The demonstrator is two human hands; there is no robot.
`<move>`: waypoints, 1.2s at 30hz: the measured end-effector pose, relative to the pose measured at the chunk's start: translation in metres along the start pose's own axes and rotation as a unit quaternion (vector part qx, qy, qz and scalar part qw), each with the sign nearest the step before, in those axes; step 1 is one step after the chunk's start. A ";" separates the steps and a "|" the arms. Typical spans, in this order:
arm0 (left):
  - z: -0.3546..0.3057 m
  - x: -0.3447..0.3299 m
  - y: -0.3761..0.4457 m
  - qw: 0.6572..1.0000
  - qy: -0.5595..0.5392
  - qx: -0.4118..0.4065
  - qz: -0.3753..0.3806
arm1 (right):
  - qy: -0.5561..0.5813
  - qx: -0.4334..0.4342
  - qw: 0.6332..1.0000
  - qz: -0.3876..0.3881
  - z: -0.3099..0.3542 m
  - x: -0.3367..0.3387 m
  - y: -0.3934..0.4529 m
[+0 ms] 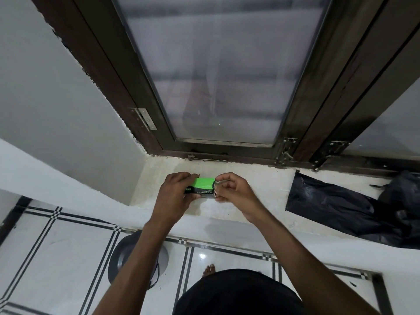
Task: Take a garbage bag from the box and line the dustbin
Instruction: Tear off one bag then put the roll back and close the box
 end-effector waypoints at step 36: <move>0.020 0.002 -0.002 0.991 -0.132 0.020 0.027 | -0.064 0.065 0.995 -0.037 0.014 0.009 -0.001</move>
Point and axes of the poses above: each hand's wrist, its own y-axis towards the middle knuckle, its own x-axis out of the back of the hand, z = x × y, the point moved 3 cm from there along y, towards the middle knuckle
